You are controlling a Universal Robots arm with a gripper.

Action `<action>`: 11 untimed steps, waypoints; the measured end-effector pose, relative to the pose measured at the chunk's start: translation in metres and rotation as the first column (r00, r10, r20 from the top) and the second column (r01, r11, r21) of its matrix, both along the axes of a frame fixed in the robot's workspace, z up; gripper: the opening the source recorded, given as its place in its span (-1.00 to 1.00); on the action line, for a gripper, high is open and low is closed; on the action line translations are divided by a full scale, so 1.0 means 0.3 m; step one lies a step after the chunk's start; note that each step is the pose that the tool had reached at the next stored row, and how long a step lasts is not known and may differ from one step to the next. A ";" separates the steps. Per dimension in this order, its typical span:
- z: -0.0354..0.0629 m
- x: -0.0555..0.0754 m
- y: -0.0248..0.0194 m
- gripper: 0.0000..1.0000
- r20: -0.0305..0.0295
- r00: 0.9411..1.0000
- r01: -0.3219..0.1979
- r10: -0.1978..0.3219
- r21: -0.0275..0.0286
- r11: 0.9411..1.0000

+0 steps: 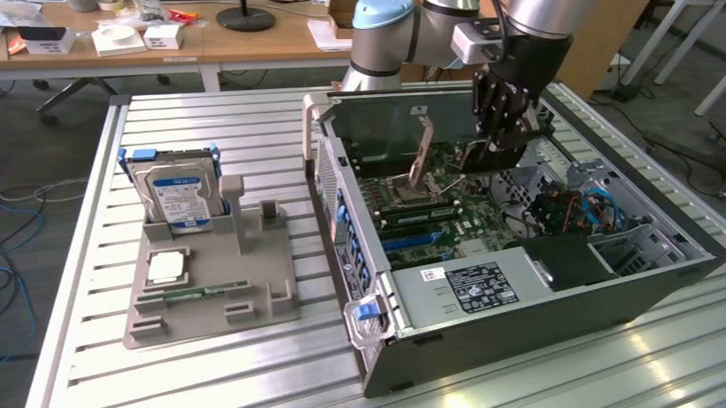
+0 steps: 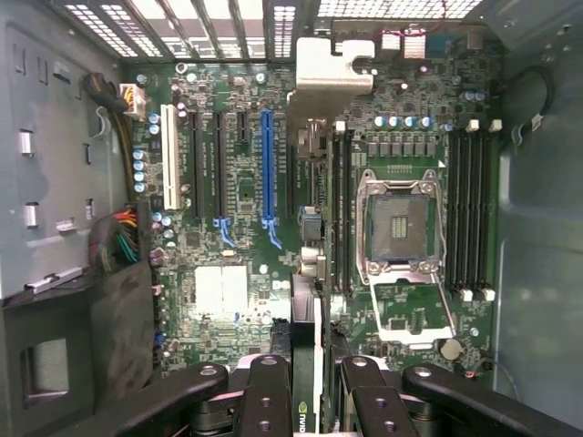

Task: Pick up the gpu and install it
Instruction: 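Insert the gpu into the slot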

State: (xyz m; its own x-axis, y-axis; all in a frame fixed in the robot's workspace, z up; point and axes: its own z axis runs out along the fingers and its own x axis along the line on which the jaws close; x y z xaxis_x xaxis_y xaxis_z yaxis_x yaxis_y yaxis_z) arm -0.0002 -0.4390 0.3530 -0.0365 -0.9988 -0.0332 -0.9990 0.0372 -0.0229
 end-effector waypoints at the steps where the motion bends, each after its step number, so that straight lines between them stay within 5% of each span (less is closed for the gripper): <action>1: 0.000 0.000 -0.005 -0.48 0.000 1.000 0.000 0.000 0.000 1.000; 7: 0.000 0.000 -0.037 -0.48 0.000 1.000 0.000 0.000 0.003 1.000; 11: 0.000 0.000 -0.038 -0.48 0.000 1.000 0.000 0.000 0.003 1.000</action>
State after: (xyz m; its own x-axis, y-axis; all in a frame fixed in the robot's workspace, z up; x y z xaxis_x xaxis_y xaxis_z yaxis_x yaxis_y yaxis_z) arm -0.0002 -0.4503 0.3530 -0.0366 -0.9987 -0.0361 -0.9990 0.0374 -0.0228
